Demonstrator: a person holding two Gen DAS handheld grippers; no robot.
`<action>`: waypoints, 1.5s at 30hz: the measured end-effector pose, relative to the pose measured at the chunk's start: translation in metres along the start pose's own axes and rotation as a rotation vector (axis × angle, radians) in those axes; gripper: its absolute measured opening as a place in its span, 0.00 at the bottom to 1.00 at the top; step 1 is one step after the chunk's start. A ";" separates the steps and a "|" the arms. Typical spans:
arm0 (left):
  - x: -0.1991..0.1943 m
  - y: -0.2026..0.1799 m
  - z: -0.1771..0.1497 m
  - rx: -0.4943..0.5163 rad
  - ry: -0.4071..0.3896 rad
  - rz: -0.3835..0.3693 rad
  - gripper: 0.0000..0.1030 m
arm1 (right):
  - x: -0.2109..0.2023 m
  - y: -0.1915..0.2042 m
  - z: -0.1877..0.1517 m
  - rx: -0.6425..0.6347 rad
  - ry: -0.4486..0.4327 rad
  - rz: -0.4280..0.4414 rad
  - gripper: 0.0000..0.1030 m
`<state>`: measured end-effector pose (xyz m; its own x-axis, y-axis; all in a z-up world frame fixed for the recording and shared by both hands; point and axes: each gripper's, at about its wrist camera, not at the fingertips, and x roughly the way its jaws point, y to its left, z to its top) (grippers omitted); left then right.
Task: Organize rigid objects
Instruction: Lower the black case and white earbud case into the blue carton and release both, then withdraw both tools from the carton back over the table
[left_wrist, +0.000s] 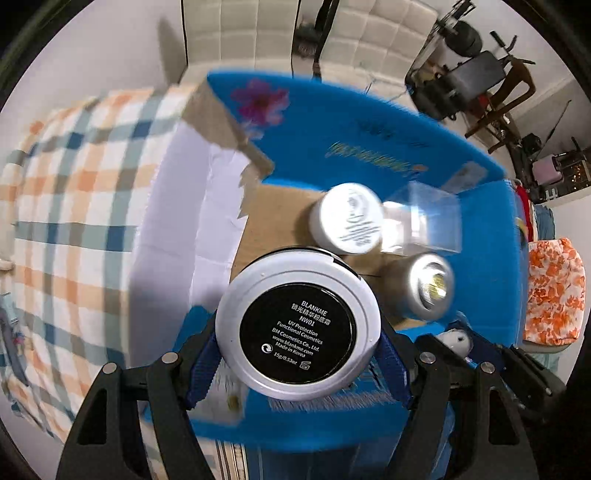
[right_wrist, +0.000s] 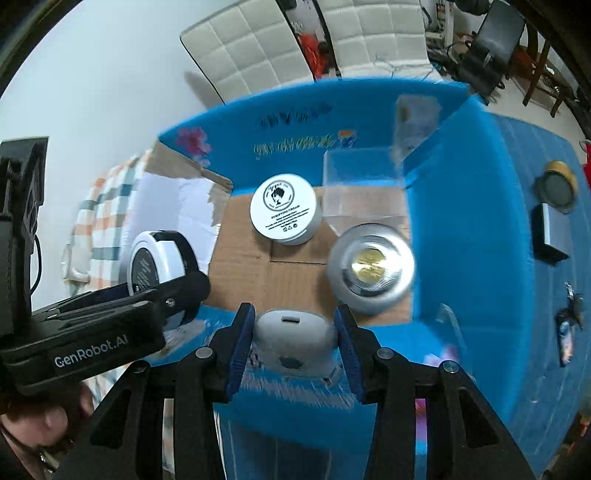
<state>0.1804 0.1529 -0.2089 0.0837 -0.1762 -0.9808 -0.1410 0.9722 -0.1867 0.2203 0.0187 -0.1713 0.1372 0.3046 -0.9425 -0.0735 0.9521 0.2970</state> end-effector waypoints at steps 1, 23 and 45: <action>0.007 0.003 0.003 -0.002 0.018 -0.001 0.71 | 0.008 0.001 0.002 0.002 0.006 -0.009 0.45; 0.065 0.011 -0.005 0.040 0.194 -0.015 0.71 | 0.101 0.007 -0.011 -0.039 0.170 -0.094 0.20; -0.027 -0.035 -0.023 0.074 -0.030 0.108 0.99 | 0.046 -0.001 -0.010 -0.020 0.047 -0.213 0.86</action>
<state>0.1600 0.1203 -0.1776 0.1018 -0.0659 -0.9926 -0.0779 0.9942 -0.0740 0.2166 0.0315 -0.2159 0.1056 0.0948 -0.9899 -0.0670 0.9939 0.0881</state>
